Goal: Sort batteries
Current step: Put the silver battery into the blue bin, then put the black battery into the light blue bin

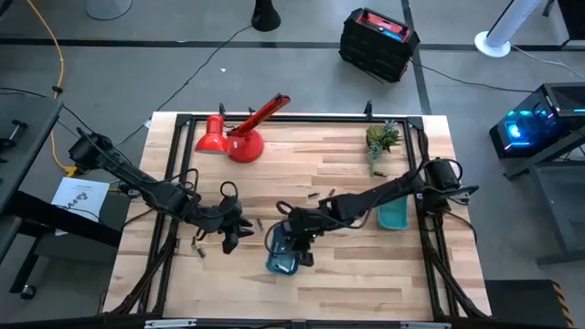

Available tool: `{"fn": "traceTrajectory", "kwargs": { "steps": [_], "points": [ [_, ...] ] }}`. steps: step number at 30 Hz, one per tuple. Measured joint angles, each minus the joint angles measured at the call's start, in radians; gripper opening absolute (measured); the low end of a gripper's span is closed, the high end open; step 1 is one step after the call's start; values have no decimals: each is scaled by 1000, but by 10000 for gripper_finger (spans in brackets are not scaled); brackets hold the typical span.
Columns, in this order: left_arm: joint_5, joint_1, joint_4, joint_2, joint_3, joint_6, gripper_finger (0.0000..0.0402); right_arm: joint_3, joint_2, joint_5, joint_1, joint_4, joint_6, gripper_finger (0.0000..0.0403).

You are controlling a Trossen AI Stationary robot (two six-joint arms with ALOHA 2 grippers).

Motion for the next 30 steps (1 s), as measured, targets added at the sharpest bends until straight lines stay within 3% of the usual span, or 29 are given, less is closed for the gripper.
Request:
{"fn": "traceTrajectory", "kwargs": {
  "steps": [7, 10, 13, 17, 22, 30],
  "points": [
    [28, -9, -96, -1, 67, 30, 129, 45, -1, 50, -9, 6, 41, 181],
    [48, -30, -285, 0, 166, 33, 129, 108, -1, 26, -31, -31, 16, 196],
    [68, -77, -535, 14, 263, -58, 129, 181, -2, 27, -52, -130, -35, 199],
    [161, -185, -734, 60, 257, -309, 129, 238, -2, 50, -70, -223, -87, 199],
    [315, -319, -694, 137, 159, -775, 129, 251, -2, 64, -91, -307, -90, 200],
    [307, -420, -721, 241, 150, -1386, 129, 251, -2, 97, -100, -348, -92, 200]
  ]
}}
